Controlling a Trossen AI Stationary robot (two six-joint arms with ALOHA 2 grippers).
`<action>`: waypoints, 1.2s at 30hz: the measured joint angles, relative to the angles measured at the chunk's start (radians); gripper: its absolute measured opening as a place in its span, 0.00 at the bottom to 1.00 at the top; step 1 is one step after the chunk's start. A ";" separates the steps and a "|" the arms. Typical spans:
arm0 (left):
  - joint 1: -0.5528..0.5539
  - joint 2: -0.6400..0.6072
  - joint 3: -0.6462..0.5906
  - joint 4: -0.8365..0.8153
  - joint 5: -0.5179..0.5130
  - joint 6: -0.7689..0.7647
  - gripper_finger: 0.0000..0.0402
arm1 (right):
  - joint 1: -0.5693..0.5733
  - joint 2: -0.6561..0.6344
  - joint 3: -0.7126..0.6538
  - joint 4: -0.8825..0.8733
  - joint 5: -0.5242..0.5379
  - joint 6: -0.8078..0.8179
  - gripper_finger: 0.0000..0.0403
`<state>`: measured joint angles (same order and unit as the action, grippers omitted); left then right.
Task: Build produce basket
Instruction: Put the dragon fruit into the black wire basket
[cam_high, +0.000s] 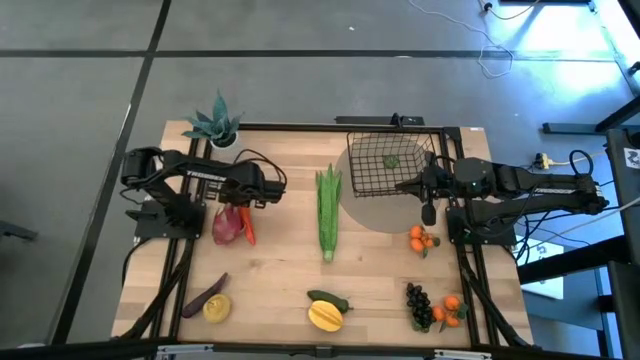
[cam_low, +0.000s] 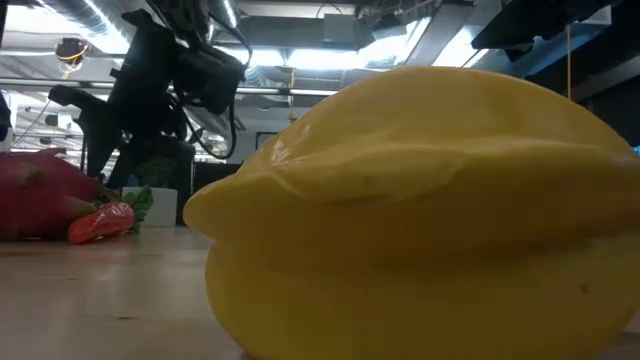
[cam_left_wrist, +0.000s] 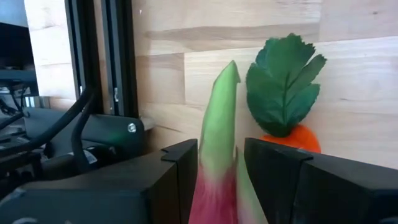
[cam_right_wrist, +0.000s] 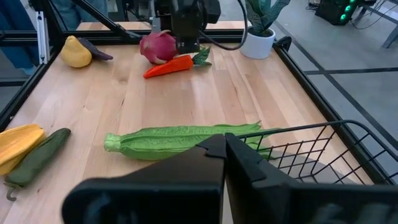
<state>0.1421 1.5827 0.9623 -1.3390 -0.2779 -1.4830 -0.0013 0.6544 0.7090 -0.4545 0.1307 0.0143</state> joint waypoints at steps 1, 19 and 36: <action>0.000 0.008 0.000 0.003 0.000 0.000 0.30 | 0.000 0.000 0.000 0.000 0.000 0.000 0.00; 0.000 0.094 0.000 0.001 -0.029 0.200 0.24 | 0.000 0.000 0.000 0.000 0.000 0.001 0.00; -0.034 0.063 0.000 -0.053 -0.007 0.314 0.00 | 0.000 -0.003 0.000 0.000 0.000 0.003 0.00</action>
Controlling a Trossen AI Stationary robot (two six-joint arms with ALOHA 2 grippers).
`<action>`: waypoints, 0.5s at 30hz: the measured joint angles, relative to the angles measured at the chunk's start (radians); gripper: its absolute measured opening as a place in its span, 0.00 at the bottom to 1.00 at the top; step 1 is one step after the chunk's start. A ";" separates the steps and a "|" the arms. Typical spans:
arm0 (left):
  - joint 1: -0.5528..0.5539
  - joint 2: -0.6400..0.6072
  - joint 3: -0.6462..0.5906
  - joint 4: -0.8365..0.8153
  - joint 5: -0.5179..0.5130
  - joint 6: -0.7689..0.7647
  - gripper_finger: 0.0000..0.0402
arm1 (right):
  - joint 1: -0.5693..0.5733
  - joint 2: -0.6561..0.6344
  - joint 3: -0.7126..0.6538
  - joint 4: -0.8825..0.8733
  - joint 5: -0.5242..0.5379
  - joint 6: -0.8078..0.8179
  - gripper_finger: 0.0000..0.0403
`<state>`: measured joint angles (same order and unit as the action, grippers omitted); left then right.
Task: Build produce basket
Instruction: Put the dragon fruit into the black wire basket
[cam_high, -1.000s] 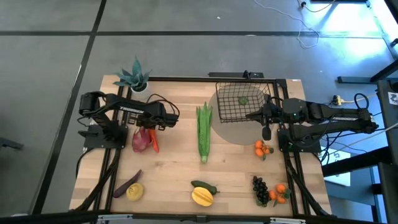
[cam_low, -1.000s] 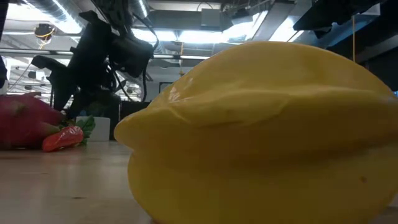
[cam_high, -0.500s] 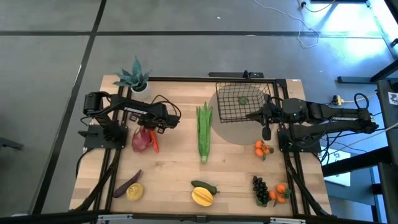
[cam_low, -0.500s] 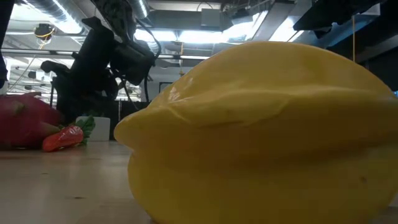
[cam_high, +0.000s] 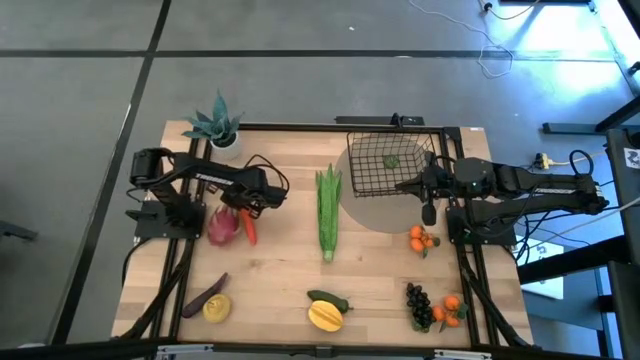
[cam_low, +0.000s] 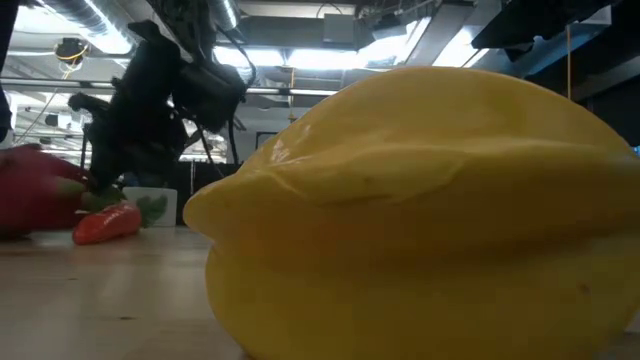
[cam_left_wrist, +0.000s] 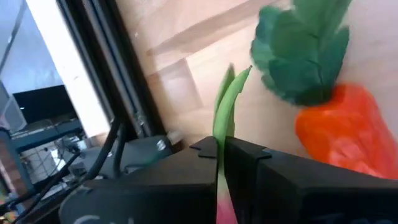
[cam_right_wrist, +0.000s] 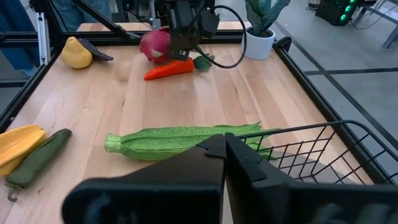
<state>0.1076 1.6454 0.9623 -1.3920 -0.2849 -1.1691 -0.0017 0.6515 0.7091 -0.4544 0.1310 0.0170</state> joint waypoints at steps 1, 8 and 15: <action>-0.010 -0.011 0.000 -0.010 0.008 -0.004 0.00 | 0.000 0.000 0.000 0.000 0.000 0.000 0.00; -0.102 -0.135 0.061 -0.113 0.016 -0.107 0.00 | 0.000 0.000 0.000 0.000 0.000 0.000 0.00; -0.186 -0.195 0.232 -0.180 -0.056 -0.138 0.00 | 0.000 0.000 0.000 0.000 -0.001 0.005 0.00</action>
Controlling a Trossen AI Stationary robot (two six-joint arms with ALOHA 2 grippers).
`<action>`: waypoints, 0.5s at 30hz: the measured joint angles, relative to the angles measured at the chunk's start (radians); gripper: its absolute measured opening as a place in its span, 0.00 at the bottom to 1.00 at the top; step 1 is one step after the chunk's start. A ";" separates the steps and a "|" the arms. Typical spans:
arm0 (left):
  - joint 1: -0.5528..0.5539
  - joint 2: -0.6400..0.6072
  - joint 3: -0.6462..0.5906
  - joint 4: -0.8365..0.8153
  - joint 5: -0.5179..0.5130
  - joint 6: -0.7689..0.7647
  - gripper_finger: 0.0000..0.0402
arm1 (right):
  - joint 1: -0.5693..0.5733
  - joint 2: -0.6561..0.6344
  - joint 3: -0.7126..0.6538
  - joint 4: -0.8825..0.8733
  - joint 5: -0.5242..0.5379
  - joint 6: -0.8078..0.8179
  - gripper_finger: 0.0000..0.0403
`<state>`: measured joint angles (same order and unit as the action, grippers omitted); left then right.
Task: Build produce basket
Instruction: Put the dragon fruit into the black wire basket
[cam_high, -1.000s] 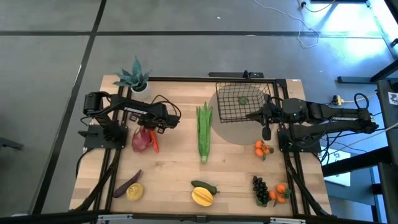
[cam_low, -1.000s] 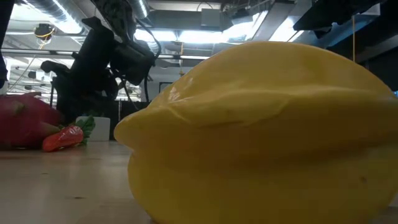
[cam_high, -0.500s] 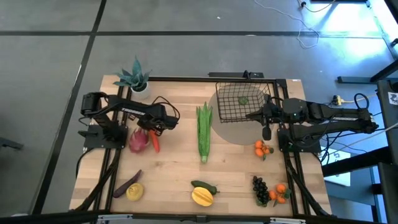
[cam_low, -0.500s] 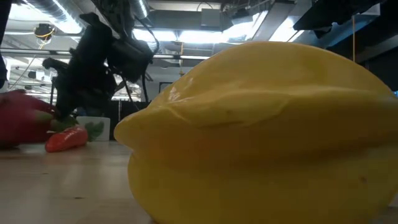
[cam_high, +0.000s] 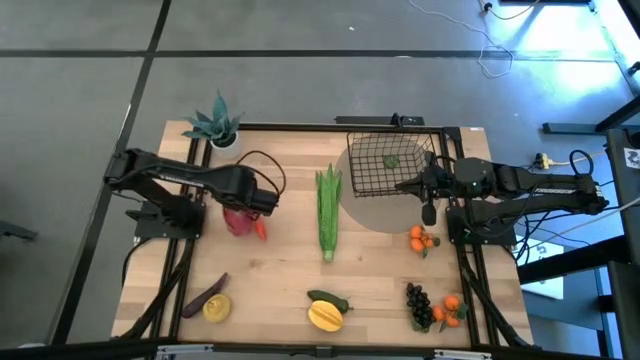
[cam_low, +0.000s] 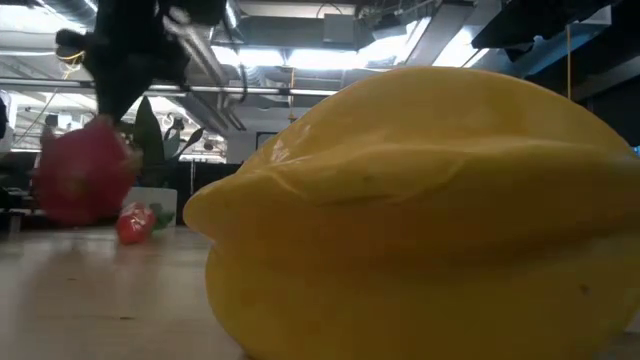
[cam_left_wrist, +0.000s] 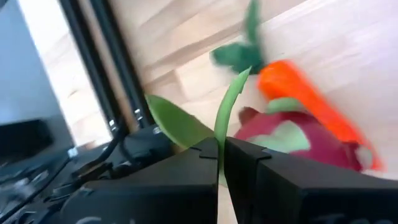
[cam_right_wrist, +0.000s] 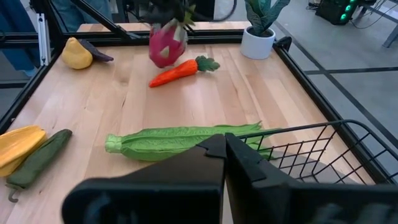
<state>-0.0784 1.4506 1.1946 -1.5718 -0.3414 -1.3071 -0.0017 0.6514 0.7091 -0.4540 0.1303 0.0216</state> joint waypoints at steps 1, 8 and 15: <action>-0.010 -0.001 0.028 0.000 -0.011 0.001 0.00 | 0.000 0.000 0.000 0.001 0.000 0.000 0.00; -0.050 0.008 0.242 0.001 -0.152 0.097 0.00 | 0.000 0.002 0.000 0.011 -0.002 0.052 0.00; -0.026 0.047 0.427 0.076 -0.335 0.266 0.00 | 0.000 0.010 0.000 0.096 0.000 0.076 0.00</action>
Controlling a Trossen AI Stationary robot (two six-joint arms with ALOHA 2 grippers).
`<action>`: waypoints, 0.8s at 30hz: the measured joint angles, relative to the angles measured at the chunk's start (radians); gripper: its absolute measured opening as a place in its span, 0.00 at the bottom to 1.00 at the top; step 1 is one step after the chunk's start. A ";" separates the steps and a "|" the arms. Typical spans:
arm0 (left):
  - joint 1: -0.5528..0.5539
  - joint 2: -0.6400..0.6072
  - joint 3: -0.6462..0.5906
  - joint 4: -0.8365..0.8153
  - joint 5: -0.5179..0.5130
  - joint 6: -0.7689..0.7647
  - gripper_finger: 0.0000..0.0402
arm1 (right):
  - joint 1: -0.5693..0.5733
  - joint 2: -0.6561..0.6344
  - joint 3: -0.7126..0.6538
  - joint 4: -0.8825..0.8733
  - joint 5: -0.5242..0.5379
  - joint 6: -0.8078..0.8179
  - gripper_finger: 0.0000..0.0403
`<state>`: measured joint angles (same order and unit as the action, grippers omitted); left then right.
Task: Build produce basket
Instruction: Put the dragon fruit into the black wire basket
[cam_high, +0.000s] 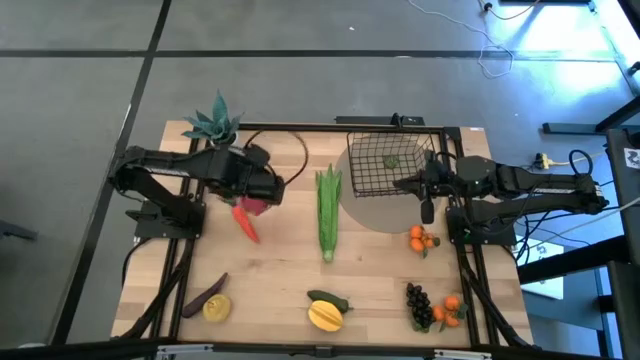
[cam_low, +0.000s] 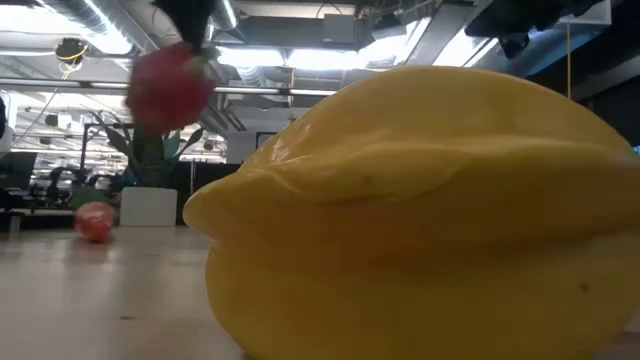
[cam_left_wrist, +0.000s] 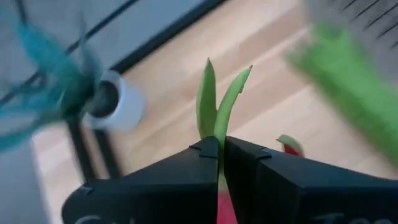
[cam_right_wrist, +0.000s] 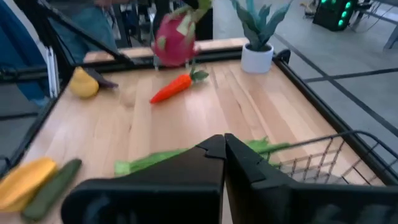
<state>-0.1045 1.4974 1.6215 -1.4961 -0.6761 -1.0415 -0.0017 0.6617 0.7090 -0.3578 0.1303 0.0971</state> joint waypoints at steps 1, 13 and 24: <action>0.011 0.002 0.015 0.041 -0.015 0.050 0.00 | 0.000 0.000 0.000 0.009 0.000 0.000 0.00; 0.164 0.016 0.033 0.784 0.005 0.681 0.00 | -0.001 0.030 0.000 0.094 0.039 0.022 0.01; 0.276 0.171 0.032 1.230 0.203 0.919 0.00 | -0.002 0.076 0.001 0.240 0.218 0.062 0.29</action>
<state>0.1719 1.6683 1.6531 -0.2664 -0.4729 -0.1221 -0.0032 0.7379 0.7096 -0.1183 0.3488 0.1595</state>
